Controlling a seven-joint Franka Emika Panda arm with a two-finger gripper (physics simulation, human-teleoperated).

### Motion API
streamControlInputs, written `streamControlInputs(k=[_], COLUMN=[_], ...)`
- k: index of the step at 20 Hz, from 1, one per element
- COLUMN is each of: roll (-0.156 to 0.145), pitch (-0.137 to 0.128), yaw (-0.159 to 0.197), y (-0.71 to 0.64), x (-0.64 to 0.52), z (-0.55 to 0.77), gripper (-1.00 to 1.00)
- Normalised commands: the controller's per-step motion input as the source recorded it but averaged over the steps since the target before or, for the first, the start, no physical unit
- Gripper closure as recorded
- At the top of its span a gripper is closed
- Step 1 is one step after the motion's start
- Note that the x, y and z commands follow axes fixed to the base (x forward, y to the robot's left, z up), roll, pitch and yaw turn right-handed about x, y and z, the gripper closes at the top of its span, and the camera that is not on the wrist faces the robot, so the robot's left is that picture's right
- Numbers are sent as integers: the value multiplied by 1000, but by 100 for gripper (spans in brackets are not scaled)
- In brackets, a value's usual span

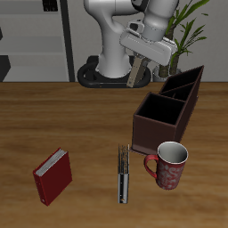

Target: Place the yellow book into the left desk caddy's front compartment

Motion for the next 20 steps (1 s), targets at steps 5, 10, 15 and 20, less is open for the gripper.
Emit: streamControlInputs(k=[5,10,15,20], roll=[31,15,40,53], pitch=[-14,-18,3,0], yaw=[-8,-8,-18,-10], y=[319,145,311,296], x=[89,76,176,138], z=[190,198,138,33], gripper=[100,100,100,100])
